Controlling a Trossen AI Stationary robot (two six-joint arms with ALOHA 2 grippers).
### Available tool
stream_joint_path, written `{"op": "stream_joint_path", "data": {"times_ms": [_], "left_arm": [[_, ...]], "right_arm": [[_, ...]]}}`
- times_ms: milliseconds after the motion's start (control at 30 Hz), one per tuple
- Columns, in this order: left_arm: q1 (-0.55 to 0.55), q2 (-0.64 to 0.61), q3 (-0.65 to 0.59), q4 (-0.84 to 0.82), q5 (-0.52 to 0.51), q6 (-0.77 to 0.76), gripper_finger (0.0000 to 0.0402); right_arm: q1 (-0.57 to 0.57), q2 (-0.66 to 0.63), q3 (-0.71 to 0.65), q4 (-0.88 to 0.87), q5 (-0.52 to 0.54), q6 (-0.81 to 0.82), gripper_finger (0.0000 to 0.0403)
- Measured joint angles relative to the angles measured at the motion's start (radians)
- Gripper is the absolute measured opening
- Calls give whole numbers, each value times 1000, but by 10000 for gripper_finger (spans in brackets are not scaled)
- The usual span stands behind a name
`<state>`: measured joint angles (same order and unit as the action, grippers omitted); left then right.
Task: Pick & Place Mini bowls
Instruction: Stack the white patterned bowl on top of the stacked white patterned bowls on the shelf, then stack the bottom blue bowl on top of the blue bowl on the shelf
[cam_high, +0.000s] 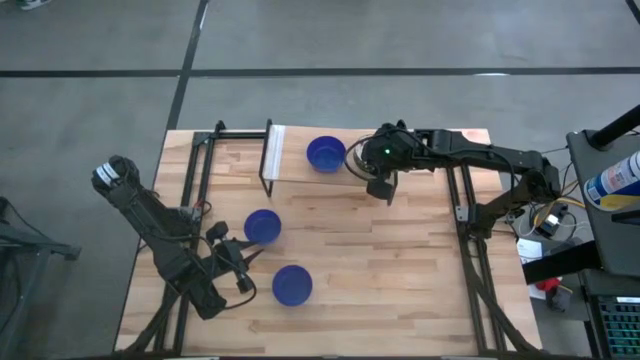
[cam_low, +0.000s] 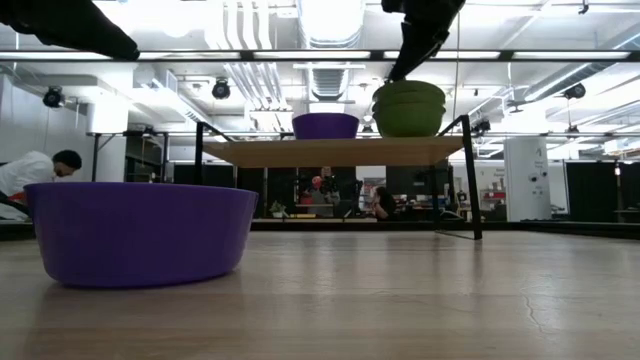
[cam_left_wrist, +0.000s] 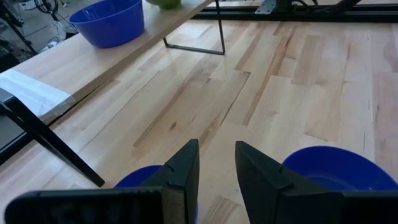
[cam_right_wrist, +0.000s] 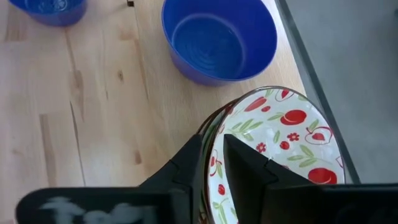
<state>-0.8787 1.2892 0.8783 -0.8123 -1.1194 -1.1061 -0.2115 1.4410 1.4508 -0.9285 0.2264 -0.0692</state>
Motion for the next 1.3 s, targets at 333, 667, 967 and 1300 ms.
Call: {"op": "stream_joint_path", "data": {"times_ms": [333, 667, 967, 1300], "left_arm": [[0, 0, 0, 4, 0, -1, 100], [0, 0, 0, 6, 0, -1, 100], [0, 0, 0, 6, 0, 10, 100], [1, 0, 0, 64, 45, 60, 100]], "right_arm": [[0, 0, -16, -1, 0, 23, 45], [0, 1, -38, 9, 3, 10, 43], [20, 0, -25, 30, 4, -12, 43], [85, -2, 7, 77, 0, 8, 43]]}}
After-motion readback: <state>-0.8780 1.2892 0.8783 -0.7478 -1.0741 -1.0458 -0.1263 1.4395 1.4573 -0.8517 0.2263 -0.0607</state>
